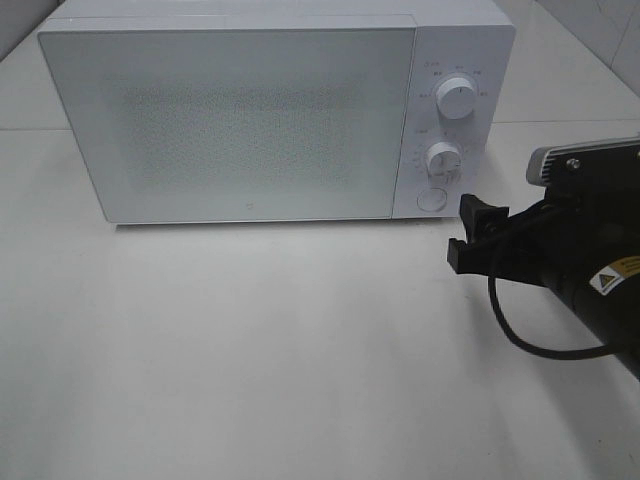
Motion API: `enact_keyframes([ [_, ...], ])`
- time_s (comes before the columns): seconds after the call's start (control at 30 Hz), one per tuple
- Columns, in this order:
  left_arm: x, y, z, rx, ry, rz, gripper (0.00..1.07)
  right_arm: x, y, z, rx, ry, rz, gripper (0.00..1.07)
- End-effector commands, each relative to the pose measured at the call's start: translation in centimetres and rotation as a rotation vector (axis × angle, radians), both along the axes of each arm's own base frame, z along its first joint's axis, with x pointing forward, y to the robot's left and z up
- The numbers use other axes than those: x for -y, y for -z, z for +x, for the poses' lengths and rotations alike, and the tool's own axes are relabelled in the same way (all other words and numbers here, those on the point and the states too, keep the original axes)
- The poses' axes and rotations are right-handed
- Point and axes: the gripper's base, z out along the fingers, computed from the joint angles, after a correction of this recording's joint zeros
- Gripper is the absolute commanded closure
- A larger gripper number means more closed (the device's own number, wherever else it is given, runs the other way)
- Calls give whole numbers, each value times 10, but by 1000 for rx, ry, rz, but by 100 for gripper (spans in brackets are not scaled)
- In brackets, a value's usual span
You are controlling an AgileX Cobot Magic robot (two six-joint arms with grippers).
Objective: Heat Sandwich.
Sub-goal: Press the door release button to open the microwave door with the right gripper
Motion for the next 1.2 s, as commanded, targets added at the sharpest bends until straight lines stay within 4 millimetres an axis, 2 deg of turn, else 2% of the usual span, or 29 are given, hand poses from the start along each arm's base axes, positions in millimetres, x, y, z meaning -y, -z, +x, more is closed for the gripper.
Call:
enact_keyframes([
  [0.03,0,0,-4,35,-3,0,3,-3,3,-2,12,14,-13,31],
  [0.27,0,0,-4,35,-3,0,3,-9,12,-7,-17,33,-29,31],
  [0.53,0,0,-4,35,-3,0,3,-9,12,-7,-17,41,-6,31],
  [0.67,0,0,-4,35,-3,0,3,-9,12,-7,-31,73,112,31],
  [0.77,0,0,-4,35,-3,0,3,-9,13,-7,-48,124,295,31],
  [0.8,0,0,-4,35,-3,0,3,-9,13,-7,-48,124,295,31],
  [0.9,0,0,-4,35,-3,0,3,-9,13,-7,-65,182,498,31],
  [0.97,0,0,-4,35,-3,0,3,-9,13,-7,-72,194,543,31],
  [1.03,0,0,-4,35,-3,0,3,-9,14,-7,-98,241,702,31],
  [1.1,0,0,-4,35,-3,0,3,-9,14,-7,-107,255,744,31],
  [1.2,0,0,-4,35,-3,0,3,-9,15,-8,-133,320,962,31],
])
